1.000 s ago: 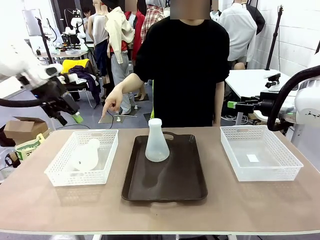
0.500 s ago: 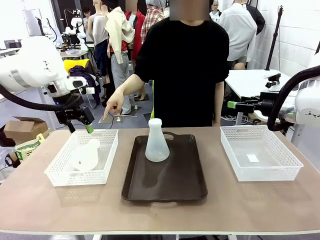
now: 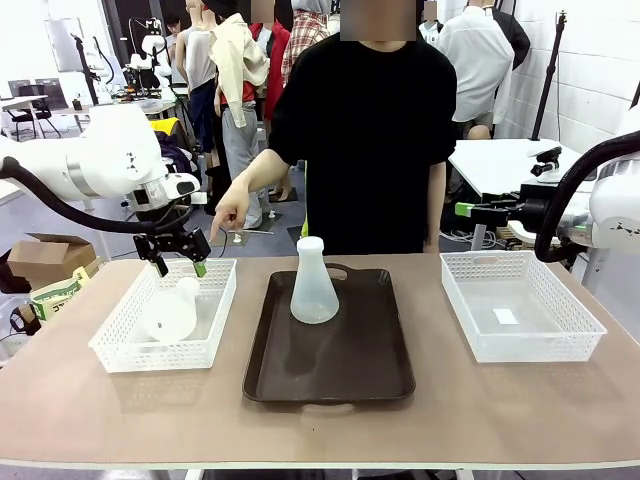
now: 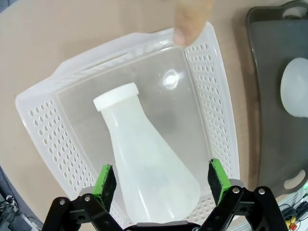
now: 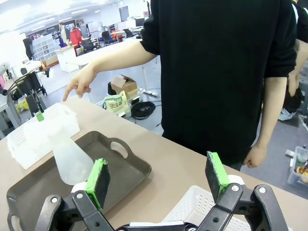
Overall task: Prepare the laboratory tools.
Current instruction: Pick up the Big flask that the person points to.
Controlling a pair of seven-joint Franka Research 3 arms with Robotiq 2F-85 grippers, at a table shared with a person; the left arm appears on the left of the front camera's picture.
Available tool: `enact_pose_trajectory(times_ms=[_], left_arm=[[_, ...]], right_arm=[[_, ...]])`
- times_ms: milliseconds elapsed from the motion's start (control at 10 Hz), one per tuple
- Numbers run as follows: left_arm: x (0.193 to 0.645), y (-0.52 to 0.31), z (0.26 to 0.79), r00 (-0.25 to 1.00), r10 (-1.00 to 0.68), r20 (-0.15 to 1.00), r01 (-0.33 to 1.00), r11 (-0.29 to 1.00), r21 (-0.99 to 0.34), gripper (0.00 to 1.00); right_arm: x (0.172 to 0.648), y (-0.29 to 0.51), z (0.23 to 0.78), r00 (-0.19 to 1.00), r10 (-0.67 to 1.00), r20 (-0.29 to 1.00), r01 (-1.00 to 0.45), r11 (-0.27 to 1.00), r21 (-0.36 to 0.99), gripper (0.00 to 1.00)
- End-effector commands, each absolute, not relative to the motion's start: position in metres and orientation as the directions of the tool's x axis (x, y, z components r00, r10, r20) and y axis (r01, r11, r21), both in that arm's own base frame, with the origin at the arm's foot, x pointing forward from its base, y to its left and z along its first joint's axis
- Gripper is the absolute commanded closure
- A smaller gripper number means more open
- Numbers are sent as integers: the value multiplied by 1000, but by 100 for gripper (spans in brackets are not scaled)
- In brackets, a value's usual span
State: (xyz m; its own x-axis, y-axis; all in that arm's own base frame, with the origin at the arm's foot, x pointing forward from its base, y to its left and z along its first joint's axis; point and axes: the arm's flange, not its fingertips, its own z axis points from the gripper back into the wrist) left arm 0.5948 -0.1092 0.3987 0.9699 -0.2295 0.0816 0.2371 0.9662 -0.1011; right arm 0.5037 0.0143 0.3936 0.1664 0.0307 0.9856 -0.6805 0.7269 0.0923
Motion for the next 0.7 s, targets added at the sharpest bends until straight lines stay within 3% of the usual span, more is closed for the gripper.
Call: enact_pose_trajectory(times_ms=[0, 200, 300, 600], left_arm=[[599, -109, 408, 974, -195, 114, 205, 975, -88, 0], [599, -101, 406, 982, -153, 107, 163, 983, -87, 0], [598, -107, 403, 972, -215, 98, 225, 969, -100, 0], [598, -107, 403, 972, -215, 98, 225, 969, -100, 0]], right_arm=[[504, 14, 394, 168, 43, 985, -684, 725, 85, 0], [504, 14, 394, 168, 43, 985, -684, 725, 85, 0], [504, 14, 394, 168, 43, 985, -684, 725, 85, 0], [504, 14, 394, 168, 43, 985, -684, 725, 85, 0]])
